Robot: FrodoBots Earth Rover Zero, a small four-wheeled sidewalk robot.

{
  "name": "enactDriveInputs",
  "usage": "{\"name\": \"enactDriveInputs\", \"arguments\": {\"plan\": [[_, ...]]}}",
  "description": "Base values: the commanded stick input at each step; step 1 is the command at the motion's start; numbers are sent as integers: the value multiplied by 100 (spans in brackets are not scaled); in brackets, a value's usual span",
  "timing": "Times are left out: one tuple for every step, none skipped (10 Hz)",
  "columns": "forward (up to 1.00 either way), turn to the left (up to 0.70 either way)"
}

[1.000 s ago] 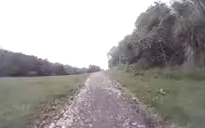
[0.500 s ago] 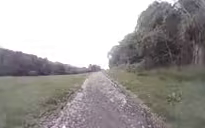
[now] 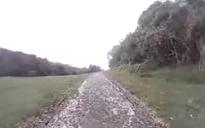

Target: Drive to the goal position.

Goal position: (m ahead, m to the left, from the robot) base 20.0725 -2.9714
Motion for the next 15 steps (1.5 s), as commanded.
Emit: {"name": "enactDriveInputs", "arguments": {"plan": [[85,0],[85,0],[85,0],[85,0],[85,0],[85,0],[85,0],[85,0],[85,0],[85,0],[85,0],[85,0],[85,0],[85,0],[85,0]]}}
